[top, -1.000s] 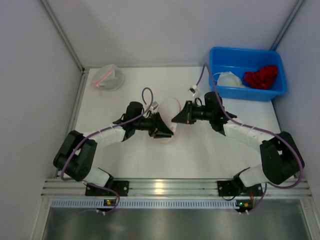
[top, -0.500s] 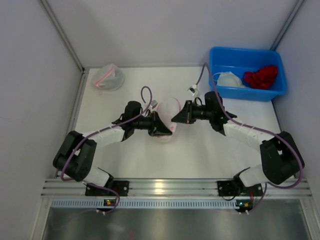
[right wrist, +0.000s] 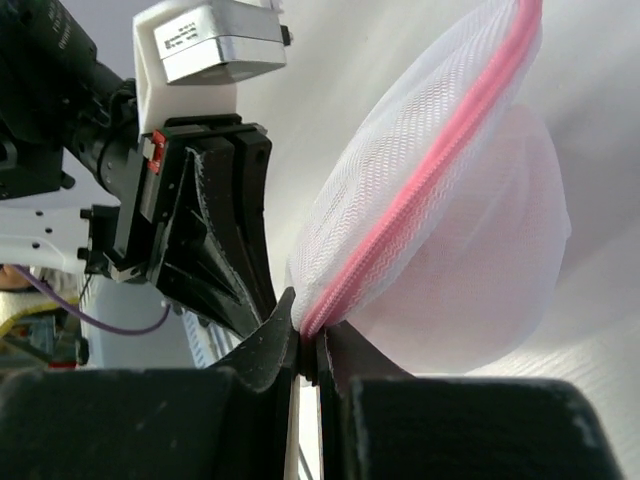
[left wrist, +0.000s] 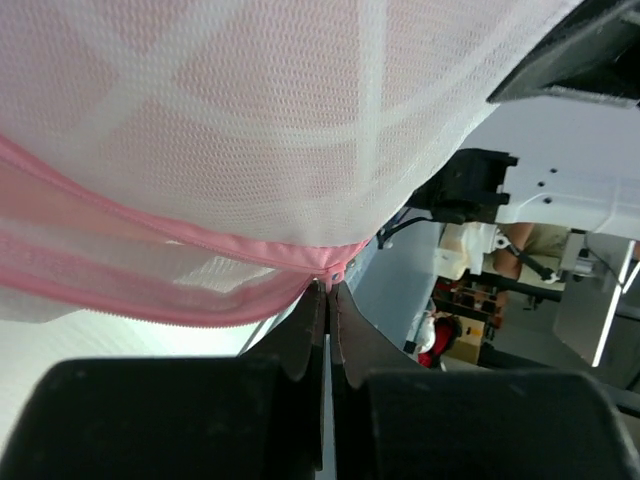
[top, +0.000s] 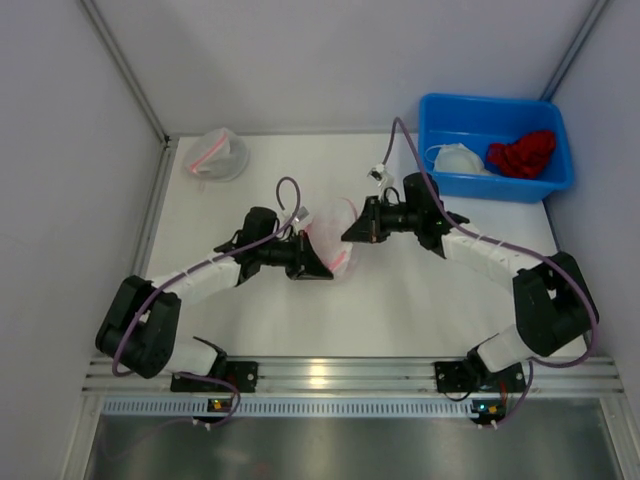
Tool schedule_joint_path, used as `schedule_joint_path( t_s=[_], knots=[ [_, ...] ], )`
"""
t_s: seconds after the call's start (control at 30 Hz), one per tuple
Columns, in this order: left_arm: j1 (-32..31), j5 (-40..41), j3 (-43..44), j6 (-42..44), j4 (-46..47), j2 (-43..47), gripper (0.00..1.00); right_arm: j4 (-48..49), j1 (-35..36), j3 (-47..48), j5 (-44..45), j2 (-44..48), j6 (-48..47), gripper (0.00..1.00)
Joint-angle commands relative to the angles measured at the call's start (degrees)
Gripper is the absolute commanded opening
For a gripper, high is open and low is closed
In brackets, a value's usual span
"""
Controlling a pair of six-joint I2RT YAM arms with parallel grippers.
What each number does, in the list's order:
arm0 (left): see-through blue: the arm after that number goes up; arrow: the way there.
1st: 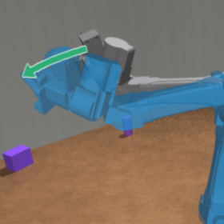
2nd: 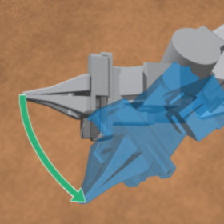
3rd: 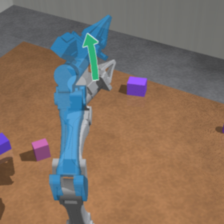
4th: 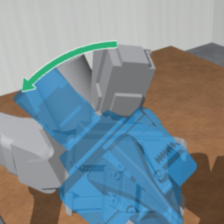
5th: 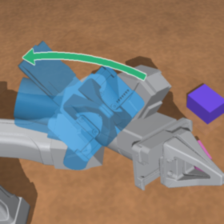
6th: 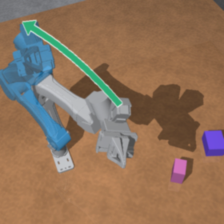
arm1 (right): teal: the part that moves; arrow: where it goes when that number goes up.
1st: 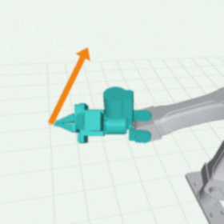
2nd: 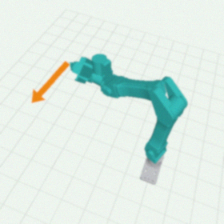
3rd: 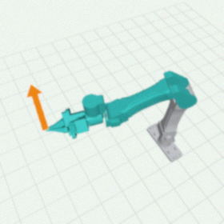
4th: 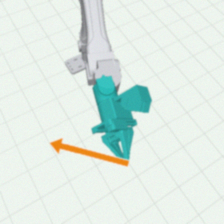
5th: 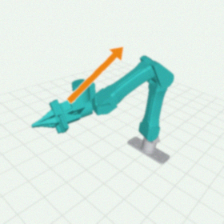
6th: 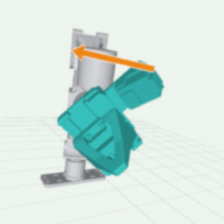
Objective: Place the bra in the laundry bag and zip it closed
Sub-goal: Zip the zipper on the laundry bag.
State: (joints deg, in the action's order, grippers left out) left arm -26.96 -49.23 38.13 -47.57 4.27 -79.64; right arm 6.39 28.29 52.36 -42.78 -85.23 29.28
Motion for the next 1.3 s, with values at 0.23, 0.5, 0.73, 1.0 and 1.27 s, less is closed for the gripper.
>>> schedule_joint_path(
  t_s=[0.23, 0.5, 0.73, 1.0, 1.27],
  knots=[
    [-0.02, 0.98, 4.40, 9.69, -8.84, 1.24, 0.00, -10.51, -1.58, 10.48, 2.00, -3.10, -10.11, 0.75],
    [-1.42, 3.88, 7.31, 8.82, -4.81, 0.27, 0.00, -25.19, -4.30, 10.93, 2.98, 2.52, -13.90, 0.80],
    [-3.71, 6.78, 7.75, 5.74, 2.14, -1.31, 0.00, -27.23, -4.04, 4.43, -6.15, 2.00, -7.14, 0.68],
    [-4.77, 6.87, 7.75, 4.76, 4.25, -1.84, 0.00, -25.82, -1.76, 6.26, -7.85, -2.48, -3.08, 0.75],
    [-6.09, 6.17, 6.08, 6.70, 4.34, -0.78, 0.00, -24.06, -0.52, 11.53, -5.64, -9.68, -1.77, 0.68]
  ],
)
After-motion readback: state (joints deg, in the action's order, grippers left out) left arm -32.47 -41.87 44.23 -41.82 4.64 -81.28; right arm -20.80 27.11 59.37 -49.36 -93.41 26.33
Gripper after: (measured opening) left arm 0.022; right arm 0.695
